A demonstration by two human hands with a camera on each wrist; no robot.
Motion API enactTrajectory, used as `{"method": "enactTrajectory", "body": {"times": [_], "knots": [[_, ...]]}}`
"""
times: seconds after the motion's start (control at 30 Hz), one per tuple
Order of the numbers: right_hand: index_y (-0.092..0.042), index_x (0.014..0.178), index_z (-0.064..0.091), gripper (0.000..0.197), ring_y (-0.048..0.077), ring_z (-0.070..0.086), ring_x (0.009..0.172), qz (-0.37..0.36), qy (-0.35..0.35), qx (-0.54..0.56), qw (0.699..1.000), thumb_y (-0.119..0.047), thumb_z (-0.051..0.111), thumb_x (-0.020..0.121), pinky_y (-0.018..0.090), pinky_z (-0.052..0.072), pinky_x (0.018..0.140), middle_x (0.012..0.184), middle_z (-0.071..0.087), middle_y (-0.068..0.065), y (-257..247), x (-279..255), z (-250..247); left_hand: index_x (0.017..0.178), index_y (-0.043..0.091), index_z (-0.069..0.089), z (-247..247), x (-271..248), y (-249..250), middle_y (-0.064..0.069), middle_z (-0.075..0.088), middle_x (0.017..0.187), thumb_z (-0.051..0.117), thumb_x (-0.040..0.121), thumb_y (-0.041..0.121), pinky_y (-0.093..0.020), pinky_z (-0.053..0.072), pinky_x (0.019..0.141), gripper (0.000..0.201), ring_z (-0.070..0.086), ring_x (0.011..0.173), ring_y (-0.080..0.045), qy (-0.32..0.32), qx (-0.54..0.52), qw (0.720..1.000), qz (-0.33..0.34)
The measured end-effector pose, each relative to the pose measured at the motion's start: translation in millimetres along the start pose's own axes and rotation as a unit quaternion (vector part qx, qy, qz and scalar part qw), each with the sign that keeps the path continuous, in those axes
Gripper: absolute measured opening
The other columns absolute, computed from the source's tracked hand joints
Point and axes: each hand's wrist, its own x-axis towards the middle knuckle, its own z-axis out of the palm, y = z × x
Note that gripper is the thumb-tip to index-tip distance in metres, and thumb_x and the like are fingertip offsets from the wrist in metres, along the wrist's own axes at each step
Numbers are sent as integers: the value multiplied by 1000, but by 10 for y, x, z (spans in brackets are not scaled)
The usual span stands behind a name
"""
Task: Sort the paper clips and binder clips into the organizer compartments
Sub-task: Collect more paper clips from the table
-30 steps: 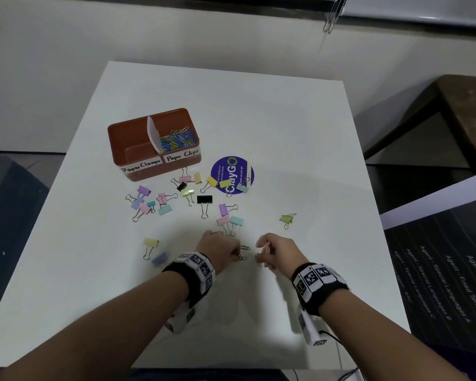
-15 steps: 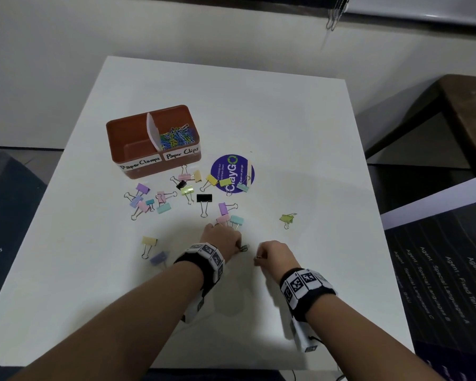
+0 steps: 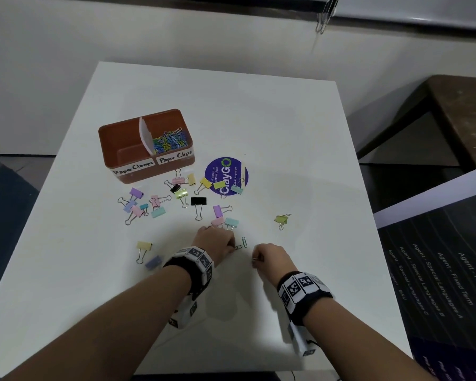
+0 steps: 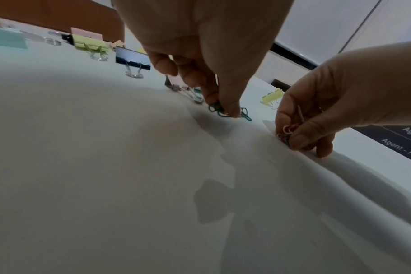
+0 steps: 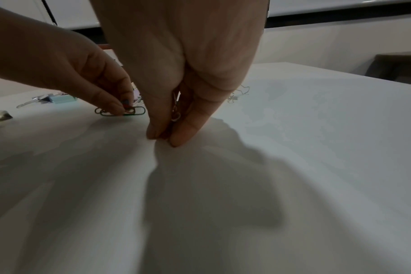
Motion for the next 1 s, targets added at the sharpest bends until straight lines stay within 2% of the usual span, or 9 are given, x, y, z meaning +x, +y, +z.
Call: {"method": "enactTrajectory", "body": {"times": [0.13,0.23,0.3,0.37,0.47,0.6,0.9,1.0], "knots": [[-22,73,59,14,24,60,86,10,-9,1,1000,-13,66,80,29,46,74,88,67,8,60,26,-63,112,24,58,-39,129,37,0,67,105,57,88,36,-36,39,95,27,55,107,-23,14,-2,999,36],[-17,77,67,7,25,59,86,-2,-1,-23,1000,-11,66,80,25,40,69,87,59,5,85,43,-61,119,22,55,-79,232,81,0,68,105,60,87,32,-34,42,93,34,57,104,-21,11,2,998,54],[-13,79,69,4,29,60,89,-24,25,-37,999,-10,66,78,24,36,67,87,54,4,116,49,-43,118,24,56,-93,286,113,0,68,105,59,88,33,-34,43,92,32,57,104,-21,-3,21,998,57],[-14,81,69,6,29,59,92,-35,32,-48,998,-11,64,79,25,37,68,89,60,5,139,49,-43,113,25,58,-105,322,152,-2,67,105,58,88,32,-35,45,89,26,56,104,-22,-16,40,997,58],[-17,86,71,10,28,56,99,-20,30,-50,998,-14,62,81,29,45,78,94,68,9,149,55,-83,103,25,63,-114,349,194,-1,66,106,56,89,32,-35,47,86,17,54,105,-23,-25,84,994,66],[-17,93,69,13,28,54,104,-3,26,-55,998,-15,61,83,30,45,79,98,68,11,151,44,-94,106,26,64,-124,356,185,0,63,111,55,90,36,-37,45,89,21,52,110,-23,-41,103,992,64],[-20,92,65,11,27,60,97,-15,12,-74,997,-17,58,84,29,44,78,100,69,4,149,31,-141,112,19,60,-81,307,148,-3,57,118,52,91,34,-39,40,94,27,47,115,-26,-63,145,985,65],[-21,92,66,10,26,60,98,-24,8,-71,997,-20,59,84,29,44,78,101,69,3,157,15,-164,108,18,59,-23,241,131,-5,55,117,52,91,27,-38,41,96,21,49,112,-27,-36,147,986,67]]}}
